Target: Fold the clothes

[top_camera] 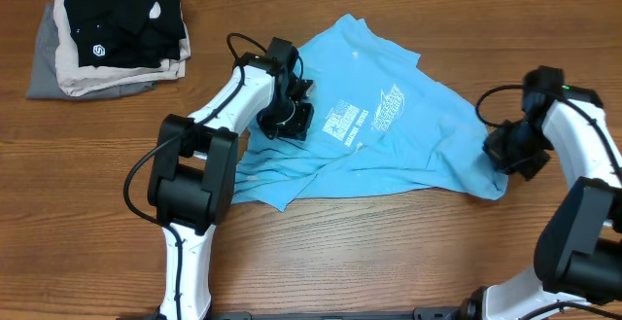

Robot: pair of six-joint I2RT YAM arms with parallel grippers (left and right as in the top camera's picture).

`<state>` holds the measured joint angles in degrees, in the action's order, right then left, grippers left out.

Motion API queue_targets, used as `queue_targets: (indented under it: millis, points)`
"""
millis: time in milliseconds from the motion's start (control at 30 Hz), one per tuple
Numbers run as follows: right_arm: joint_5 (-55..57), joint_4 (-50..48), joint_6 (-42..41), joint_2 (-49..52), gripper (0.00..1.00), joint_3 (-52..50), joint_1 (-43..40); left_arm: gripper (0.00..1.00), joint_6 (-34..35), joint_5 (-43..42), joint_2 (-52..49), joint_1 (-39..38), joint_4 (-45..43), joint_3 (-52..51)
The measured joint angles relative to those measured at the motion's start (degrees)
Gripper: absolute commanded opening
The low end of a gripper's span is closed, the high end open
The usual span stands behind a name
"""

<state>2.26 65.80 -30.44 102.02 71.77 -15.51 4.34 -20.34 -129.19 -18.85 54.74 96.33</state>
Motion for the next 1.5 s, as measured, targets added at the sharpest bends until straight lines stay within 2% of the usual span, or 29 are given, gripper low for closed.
queue_targets:
  millis: [467, 667, 700, 733, 767, 800, 1000, 1033, 1067, 1167, 1233, 1333, 1400, 1500]
  points:
    - [4.33, 8.24, -0.79, -1.18, 0.04, 4.42, -17.46, 0.04, 0.04, 3.5, -0.26, 8.2, 9.86, 5.68]
    - [4.09, 15.96, -2.03, -4.11, 0.04, 4.74, -22.51, 0.04, 1.51, 3.56, -0.26, 10.88, 13.42, 11.15]
    - [4.17, 16.85, -2.45, -4.44, 0.08, 4.74, -22.6, 0.04, 1.51, 3.37, -0.26, 11.1, 13.6, 12.04]
    - [4.2, 17.4, -3.21, -4.74, 0.35, 4.74, -22.6, 0.04, 1.51, 3.04, -0.26, 11.26, 13.68, 13.16]
    - [4.2, 17.73, -3.74, -5.01, 0.97, 4.74, -22.6, 0.04, 1.42, 2.49, -0.26, 11.34, 13.77, 14.08]
    - [4.13, 17.79, -3.98, -5.2, 1.0, 4.74, -22.6, 0.05, 1.2, 1.66, -0.26, 11.32, 13.77, 15.13]
    - [2.05, 16.72, -3.67, -5.38, 1.0, 4.74, -22.6, 0.47, -1.36, -3.93, -0.26, 8.17, 10.14, 18.03]
    - [1.57, 16.46, -3.52, -5.38, 1.0, 4.74, -22.6, 0.49, -1.44, -4.15, -0.26, 7.78, 9.92, 18.03]
    - [-0.02, 15.23, -2.21, -5.38, 1.0, 4.74, -22.6, 0.56, -1.66, -4.55, -0.28, 6.78, 9.22, 18.03]
    - [-7.54, 11.32, 3.48, -5.38, 1.0, 4.74, -22.58, 0.63, -3.17, -5.46, -0.31, 3.34, 6.19, 18.03]
    - [-12.96, 9.46, 7.13, -5.38, 0.96, 4.74, -22.38, 0.62, -4.11, -5.92, -0.46, 0.85, 3.76, 18.03]
    - [-19.8, 7.61, 12.33, -5.38, 0.79, 4.74, -21.14, 0.45, -5.42, -6.4, -1.14, -2.4, 0.42, 18.05]
    - [-21.9, 7.08, 14.71, -5.38, 0.61, 4.74, -19.56, 0.4, -5.95, -6.71, -1.79, -3.85, -0.28, 18.03]
    - [-23.74, 6.4, 16.59, -5.38, 0.46, 4.72, -16.04, 0.26, -6.25, -6.93, -3.19, -5.16, -0.15, 18.05]
